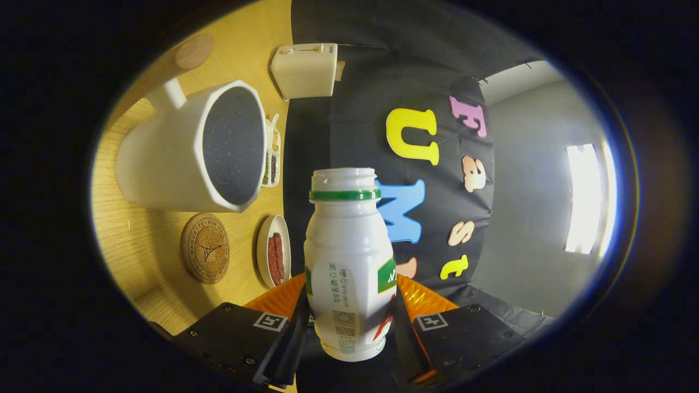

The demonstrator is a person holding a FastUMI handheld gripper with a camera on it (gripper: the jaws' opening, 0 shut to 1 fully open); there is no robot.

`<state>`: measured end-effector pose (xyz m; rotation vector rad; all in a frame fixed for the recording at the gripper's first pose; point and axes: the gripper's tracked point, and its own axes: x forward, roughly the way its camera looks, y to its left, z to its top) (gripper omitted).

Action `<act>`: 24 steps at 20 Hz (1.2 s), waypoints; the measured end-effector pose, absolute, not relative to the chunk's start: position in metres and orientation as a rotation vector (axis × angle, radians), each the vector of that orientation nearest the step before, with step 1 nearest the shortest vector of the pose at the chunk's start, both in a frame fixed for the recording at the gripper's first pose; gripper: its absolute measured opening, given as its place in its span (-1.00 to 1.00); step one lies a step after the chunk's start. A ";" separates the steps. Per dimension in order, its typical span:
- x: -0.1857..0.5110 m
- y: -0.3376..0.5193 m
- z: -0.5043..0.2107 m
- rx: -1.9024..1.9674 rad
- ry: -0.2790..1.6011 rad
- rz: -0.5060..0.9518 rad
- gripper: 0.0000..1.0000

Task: Take the bottle from table, then pour the juice into the cup, finally place the bottle on the coaster

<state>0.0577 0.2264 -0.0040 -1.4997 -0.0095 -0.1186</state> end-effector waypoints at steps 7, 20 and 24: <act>0.058 0.230 -0.001 -1.558 -0.036 -0.130 0.42; 0.056 0.226 0.009 -1.585 -0.062 -0.150 0.42; 0.055 0.224 0.014 -1.599 -0.068 -0.159 0.42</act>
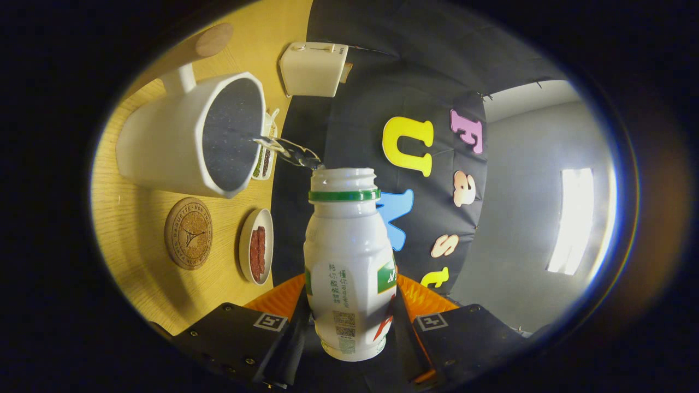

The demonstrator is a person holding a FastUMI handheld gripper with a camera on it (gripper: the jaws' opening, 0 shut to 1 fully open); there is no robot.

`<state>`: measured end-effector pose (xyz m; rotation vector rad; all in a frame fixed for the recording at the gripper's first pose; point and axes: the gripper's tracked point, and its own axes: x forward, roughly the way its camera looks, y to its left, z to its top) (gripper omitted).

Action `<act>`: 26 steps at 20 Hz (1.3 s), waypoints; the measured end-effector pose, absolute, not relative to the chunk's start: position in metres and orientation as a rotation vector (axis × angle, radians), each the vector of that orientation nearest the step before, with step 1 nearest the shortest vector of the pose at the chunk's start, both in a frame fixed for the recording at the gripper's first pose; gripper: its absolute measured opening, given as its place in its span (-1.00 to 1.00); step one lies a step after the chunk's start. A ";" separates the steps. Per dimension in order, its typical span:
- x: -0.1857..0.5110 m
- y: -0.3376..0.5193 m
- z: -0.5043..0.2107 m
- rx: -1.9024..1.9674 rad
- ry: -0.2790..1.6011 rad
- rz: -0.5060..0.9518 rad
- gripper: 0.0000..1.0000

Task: Take the bottle from table, then pour the juice into the cup, finally place the bottle on the coaster

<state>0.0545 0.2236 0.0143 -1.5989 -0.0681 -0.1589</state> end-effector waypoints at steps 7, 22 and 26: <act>0.053 0.219 0.022 -1.618 -0.076 -0.172 0.42; 0.051 0.219 0.039 -1.667 -0.112 -0.196 0.42; 0.052 0.219 0.041 -1.673 -0.116 -0.198 0.42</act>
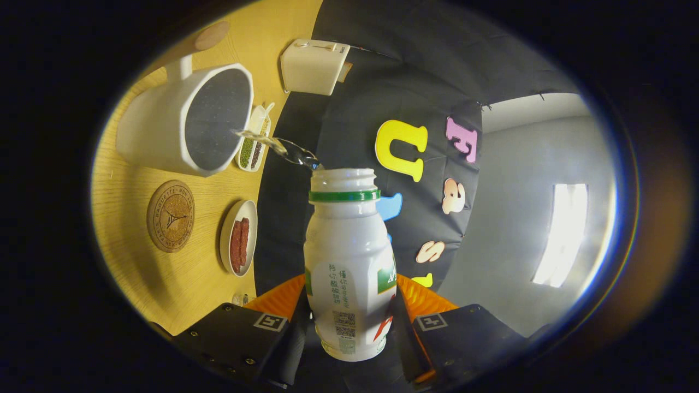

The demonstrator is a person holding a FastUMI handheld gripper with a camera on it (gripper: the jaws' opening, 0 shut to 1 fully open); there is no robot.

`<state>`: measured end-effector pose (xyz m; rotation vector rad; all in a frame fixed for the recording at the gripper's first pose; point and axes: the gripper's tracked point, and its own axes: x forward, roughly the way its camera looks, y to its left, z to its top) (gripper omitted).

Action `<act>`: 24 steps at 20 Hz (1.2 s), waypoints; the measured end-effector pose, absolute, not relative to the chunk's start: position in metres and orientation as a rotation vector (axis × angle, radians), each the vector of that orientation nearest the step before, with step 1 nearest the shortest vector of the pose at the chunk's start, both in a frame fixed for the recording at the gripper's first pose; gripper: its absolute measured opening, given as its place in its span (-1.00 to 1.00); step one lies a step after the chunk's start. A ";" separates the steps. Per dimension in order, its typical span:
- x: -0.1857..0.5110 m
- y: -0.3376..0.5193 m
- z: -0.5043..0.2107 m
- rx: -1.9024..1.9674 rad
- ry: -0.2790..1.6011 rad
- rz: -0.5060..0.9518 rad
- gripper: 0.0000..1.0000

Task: Take the bottle from table, then pour the juice into the cup, finally place the bottle on the coaster

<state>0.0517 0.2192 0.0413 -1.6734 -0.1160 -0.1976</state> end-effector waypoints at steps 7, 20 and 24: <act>0.050 0.218 0.047 -1.697 -0.127 -0.203 0.42; 0.050 0.223 0.057 -1.753 -0.158 -0.201 0.42; 0.051 0.227 0.058 -1.776 -0.171 -0.193 0.42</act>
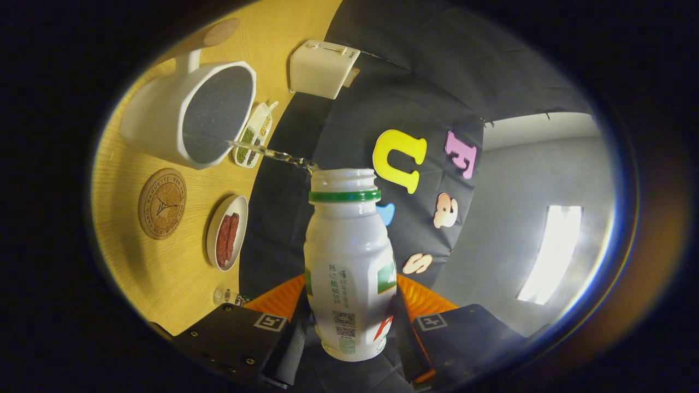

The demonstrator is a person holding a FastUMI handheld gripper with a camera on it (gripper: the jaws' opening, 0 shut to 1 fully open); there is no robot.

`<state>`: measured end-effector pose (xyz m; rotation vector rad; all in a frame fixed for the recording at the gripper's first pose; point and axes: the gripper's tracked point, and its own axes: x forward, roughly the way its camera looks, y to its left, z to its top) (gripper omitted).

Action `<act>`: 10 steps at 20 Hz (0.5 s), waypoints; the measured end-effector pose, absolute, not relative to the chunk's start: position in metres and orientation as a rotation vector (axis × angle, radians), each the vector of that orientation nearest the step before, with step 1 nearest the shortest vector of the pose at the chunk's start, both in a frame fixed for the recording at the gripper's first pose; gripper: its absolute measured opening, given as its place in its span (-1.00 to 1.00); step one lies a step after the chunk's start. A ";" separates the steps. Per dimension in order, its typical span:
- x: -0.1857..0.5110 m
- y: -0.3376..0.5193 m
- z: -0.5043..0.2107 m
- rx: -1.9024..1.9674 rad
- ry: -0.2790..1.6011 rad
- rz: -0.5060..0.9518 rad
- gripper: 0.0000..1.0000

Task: Take the bottle from table, then pour the juice into the cup, finally place the bottle on the coaster

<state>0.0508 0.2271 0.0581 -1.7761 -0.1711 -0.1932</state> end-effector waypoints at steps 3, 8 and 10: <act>0.050 0.230 0.060 -1.792 -0.179 -0.190 0.41; 0.051 0.236 0.062 -1.822 -0.196 -0.178 0.42; 0.052 0.239 0.062 -1.843 -0.205 -0.173 0.42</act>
